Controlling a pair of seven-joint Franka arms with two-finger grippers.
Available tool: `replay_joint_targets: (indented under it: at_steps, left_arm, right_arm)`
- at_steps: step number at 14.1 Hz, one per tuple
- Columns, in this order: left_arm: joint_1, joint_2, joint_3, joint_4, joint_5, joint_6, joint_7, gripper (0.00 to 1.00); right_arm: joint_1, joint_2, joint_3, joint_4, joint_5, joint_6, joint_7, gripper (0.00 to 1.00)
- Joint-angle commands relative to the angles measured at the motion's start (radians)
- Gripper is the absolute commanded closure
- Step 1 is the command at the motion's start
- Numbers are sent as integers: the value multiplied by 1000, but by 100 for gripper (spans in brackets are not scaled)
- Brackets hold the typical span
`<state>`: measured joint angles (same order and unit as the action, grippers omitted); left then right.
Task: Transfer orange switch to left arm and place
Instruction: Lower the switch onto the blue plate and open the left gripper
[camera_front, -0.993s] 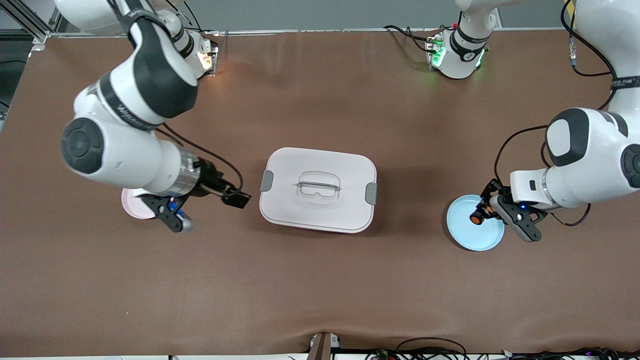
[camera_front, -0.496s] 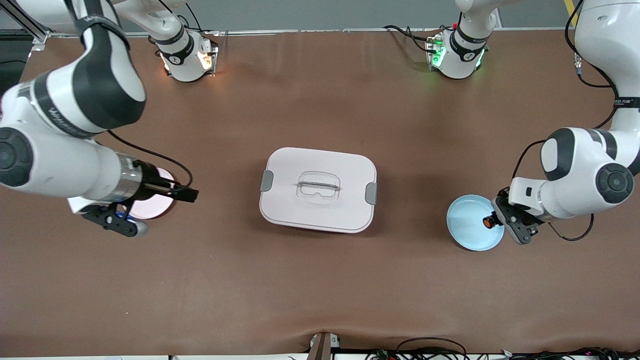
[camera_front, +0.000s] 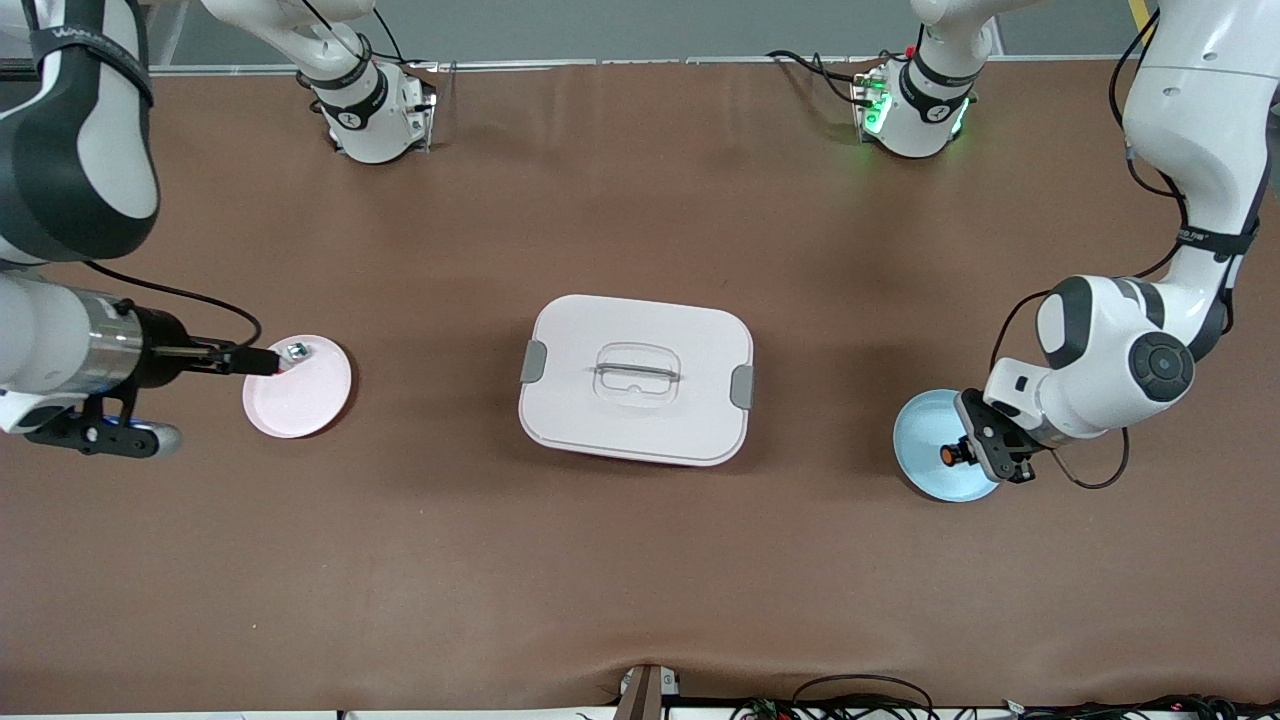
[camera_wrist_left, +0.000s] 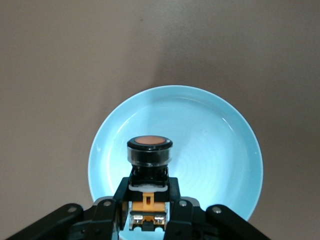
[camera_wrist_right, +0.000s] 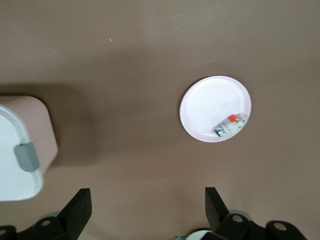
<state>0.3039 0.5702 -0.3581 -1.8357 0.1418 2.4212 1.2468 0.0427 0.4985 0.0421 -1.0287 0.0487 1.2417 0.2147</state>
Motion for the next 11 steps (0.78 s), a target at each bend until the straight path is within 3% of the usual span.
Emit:
replay_joint_targets:
  at_steps: [1, 10, 11]
  left_arm:
    - [11, -3, -10, -31, 51, 47, 29, 100]
    - [12, 22, -10, -76, 165, 107, 29, 100]
    - [12, 22, -10, -77, 165, 107, 28, 95]
  right_arm:
    - [-56, -35, 19, -11, -23, -48, -69, 0]
    - [-79, -46, 19, -54, -24, -81, -75, 0]
    - [-81, -49, 19, -60, -23, -80, -75, 0]
